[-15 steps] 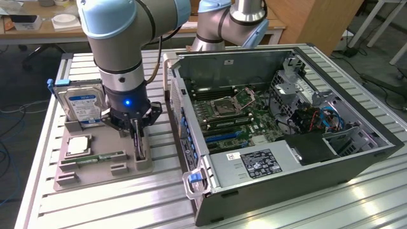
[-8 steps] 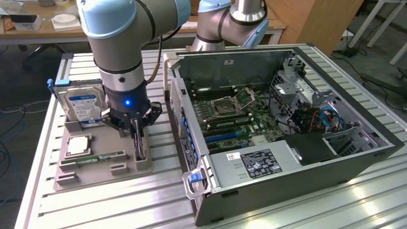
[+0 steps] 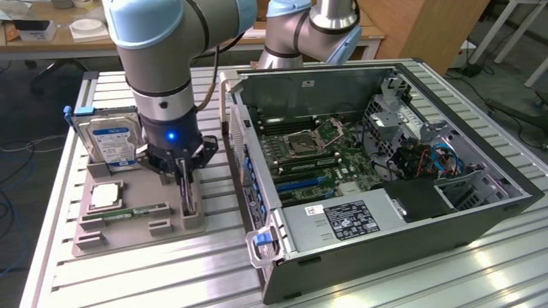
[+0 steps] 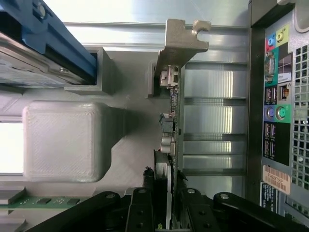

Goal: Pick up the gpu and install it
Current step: 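Pick up the gpu and move the gpu toward the slot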

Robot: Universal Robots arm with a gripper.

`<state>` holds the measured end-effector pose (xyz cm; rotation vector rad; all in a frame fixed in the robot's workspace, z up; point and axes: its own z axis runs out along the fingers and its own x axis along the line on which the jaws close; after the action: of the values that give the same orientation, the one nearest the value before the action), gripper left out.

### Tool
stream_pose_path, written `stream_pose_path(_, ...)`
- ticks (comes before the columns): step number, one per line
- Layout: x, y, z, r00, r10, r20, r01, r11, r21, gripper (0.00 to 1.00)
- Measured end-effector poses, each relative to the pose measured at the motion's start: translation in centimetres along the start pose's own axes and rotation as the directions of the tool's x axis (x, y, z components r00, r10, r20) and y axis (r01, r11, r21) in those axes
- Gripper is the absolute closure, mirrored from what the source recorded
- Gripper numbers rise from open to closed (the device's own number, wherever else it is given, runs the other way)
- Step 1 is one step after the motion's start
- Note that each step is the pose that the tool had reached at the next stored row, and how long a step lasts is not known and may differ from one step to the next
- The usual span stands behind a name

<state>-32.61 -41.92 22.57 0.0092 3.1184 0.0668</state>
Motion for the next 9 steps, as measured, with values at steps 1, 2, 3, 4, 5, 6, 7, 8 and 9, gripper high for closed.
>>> stream_pose_path(1,0.0,0.01,-0.24,1.0,0.0,0.0,0.0,1.0,0.0,0.73)
stream_pose_path(2,0.0,0.02,-0.5,1.0,0.0,0.0,0.0,1.0,0.0,0.73)
stream_pose_path(3,0.0,0.03,-0.83,1.0,0.0,0.0,0.0,1.0,0.0,0.73)
stream_pose_path(4,0.0,0.05,-1.23,1.0,0.0,0.0,0.0,1.0,-0.0001,0.73)
stream_pose_path(5,0.0,0.06,-1.62,1.0,0.0,-0.0001,0.0,1.0,-0.0002,0.73)
stream_pose_path(6,0.0,0.08,-1.9,1.0,0.0,-0.0001,0.0,1.0,-0.0004,0.73)
stream_pose_path(7,0.0,0.09,-2.11,1.0,0.0,0.0,0.0,1.0,-0.0005,0.73)
stream_pose_path(8,0.0,0.1,-2.34,1.0,0.0,-0.0001,0.0,1.0,-0.0004,0.73)
stream_pose_path(9,-0.1,0.11,-2.61,1.0,0.0,-0.0001,0.0,1.0,-0.0004,0.73)
